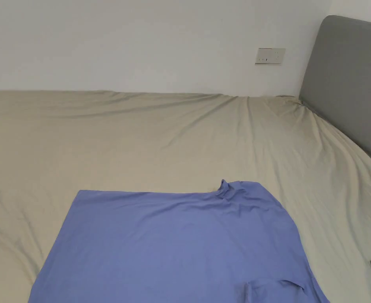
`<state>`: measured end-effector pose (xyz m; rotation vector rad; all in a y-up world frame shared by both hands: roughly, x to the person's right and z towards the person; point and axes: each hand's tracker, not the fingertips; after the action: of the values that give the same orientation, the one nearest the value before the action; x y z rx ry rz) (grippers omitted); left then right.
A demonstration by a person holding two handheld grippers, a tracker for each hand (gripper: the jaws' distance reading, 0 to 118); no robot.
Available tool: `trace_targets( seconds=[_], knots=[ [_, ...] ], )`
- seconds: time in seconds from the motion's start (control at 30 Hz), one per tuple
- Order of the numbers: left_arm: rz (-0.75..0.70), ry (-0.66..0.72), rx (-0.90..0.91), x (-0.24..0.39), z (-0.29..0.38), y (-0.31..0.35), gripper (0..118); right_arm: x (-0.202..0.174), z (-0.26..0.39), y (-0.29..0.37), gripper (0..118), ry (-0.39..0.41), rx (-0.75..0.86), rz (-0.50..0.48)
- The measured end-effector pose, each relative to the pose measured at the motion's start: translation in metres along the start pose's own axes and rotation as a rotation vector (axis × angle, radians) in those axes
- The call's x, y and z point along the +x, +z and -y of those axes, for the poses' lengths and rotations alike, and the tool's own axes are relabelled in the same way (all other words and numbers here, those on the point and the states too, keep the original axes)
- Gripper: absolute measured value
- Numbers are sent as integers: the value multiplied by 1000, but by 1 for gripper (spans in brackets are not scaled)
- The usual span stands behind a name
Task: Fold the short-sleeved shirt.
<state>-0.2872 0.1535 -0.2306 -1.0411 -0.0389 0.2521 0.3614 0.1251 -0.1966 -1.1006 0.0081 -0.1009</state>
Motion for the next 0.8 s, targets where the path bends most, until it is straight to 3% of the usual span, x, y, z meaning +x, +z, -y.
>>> trace_targets(
  seconds=[0.03, 0.07, 0.27, 0.43, 0.53, 0.8],
  knots=[
    [10, -3, 1, 1, -1, 1, 7, 3, -2, 3, 12, -32, 14, -48],
    [18, -7, 2, 4, -3, 4, 7, 4, -3, 6, 7, -81, 27, -74],
    [50, -26, 26, 21, -13, 20, 6, 7, -10, 31, 7, -59, 50, -101],
    [97, 3, 50, 20, -26, 9, 6, 21, -25, 26, 7, -188, 98, -180],
    [117, 88, 58, 9, -34, 4, 6, 32, -31, 20, 7, -264, 111, -221],
    [136, 191, 121, -11, -72, 17, 6, 40, -74, 31, 7, -307, 195, -276]
  ],
)
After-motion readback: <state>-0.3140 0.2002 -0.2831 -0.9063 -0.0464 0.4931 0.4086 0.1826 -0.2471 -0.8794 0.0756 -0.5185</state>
